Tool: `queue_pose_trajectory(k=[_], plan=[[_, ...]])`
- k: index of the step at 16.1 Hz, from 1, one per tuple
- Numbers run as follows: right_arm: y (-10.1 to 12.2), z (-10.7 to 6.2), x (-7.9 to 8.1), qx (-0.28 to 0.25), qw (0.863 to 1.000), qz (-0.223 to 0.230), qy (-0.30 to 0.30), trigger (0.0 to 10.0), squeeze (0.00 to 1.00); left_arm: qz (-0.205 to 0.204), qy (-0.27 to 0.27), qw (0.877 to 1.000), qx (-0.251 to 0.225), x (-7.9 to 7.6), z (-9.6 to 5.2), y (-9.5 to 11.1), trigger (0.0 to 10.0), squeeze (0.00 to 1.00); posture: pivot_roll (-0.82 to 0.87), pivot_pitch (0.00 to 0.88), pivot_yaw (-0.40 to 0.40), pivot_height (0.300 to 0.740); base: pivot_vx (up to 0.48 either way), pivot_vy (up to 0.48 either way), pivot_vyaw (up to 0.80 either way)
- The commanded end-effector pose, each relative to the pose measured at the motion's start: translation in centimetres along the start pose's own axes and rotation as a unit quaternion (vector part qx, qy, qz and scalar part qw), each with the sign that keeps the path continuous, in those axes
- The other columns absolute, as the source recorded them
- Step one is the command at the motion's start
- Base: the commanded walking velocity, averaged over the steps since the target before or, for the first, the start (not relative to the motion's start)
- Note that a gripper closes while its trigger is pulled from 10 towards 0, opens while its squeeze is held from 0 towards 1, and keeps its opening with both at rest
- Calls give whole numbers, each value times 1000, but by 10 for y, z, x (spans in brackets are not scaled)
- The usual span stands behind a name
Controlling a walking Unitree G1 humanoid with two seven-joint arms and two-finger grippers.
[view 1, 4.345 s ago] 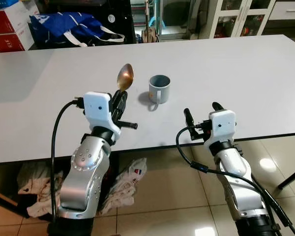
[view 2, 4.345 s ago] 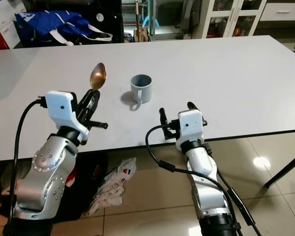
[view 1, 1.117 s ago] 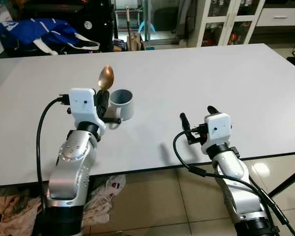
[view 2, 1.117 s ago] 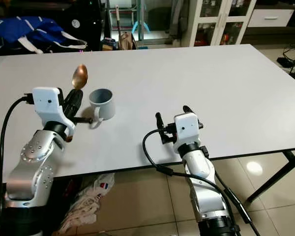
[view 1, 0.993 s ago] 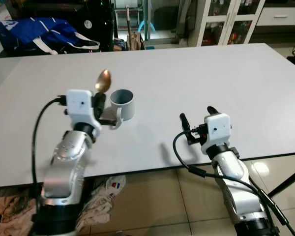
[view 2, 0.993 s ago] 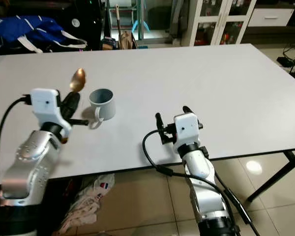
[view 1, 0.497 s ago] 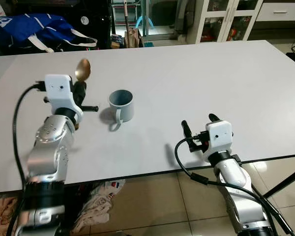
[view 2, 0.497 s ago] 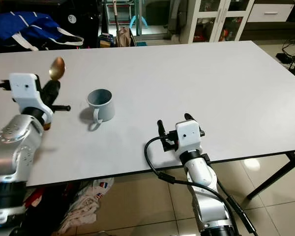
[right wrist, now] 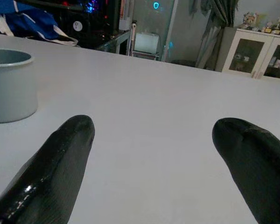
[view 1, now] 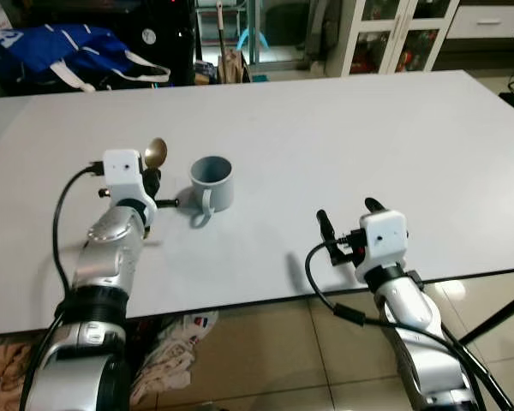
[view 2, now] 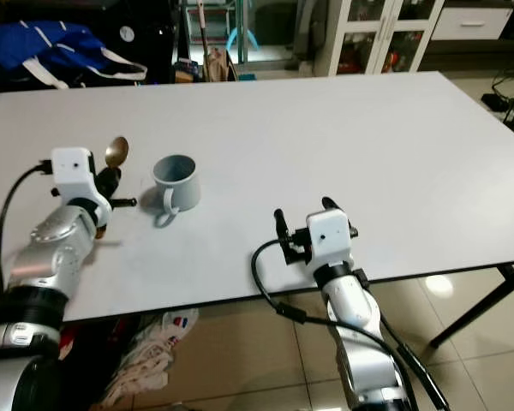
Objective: Setting the table
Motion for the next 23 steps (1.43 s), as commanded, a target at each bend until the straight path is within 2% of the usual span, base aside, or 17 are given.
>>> queue_pose_trajectory(k=[1,5,8,11,14,22,23], plan=[[2,-2,0,1,1000,-7,4,10000,0,4,8,1000,-1,2,4,1,0,0,-134,5,50,740,0,0,0],[2,-8,-3,9,1000,-12,3,10000,0,5,12,999,36,-3,10,-20,0,0,-156,16,50,740,0,0,0],[1,-11,-5,14,1000,-13,2,10000,0,1,17,997,72,-5,6,-44,0,0,-161,21,51,740,0,0,0],[2,-11,-3,13,1000,-11,3,10000,0,-5,8,995,95,-11,4,-58,0,0,-161,22,54,740,0,0,0],[15,-10,2,-4,1000,0,22,10000,0,-7,17,993,121,-10,1,-72,0,0,-166,22,56,740,0,0,0],[22,-28,1,14,998,6,66,10000,0,2,22,990,140,-11,-2,-83,0,0,-202,33,53,740,0,0,0],[21,-33,4,19,997,9,74,10000,0,0,26,989,145,-9,-3,-85,10000,0,-204,36,51,740,0,0,0]])
Point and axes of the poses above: a point about 5 cm out from each wrist's last joint towards the gripper, its own z axis pointing out of the wrist towards the gripper, its own y axis along the axis of the wrist's last joint, x = y × z, the point moved 1 cm from there along z, pointing out of the wrist towards the gripper, and after that the axes turned 1 degree about z, right-handed, at the moved point
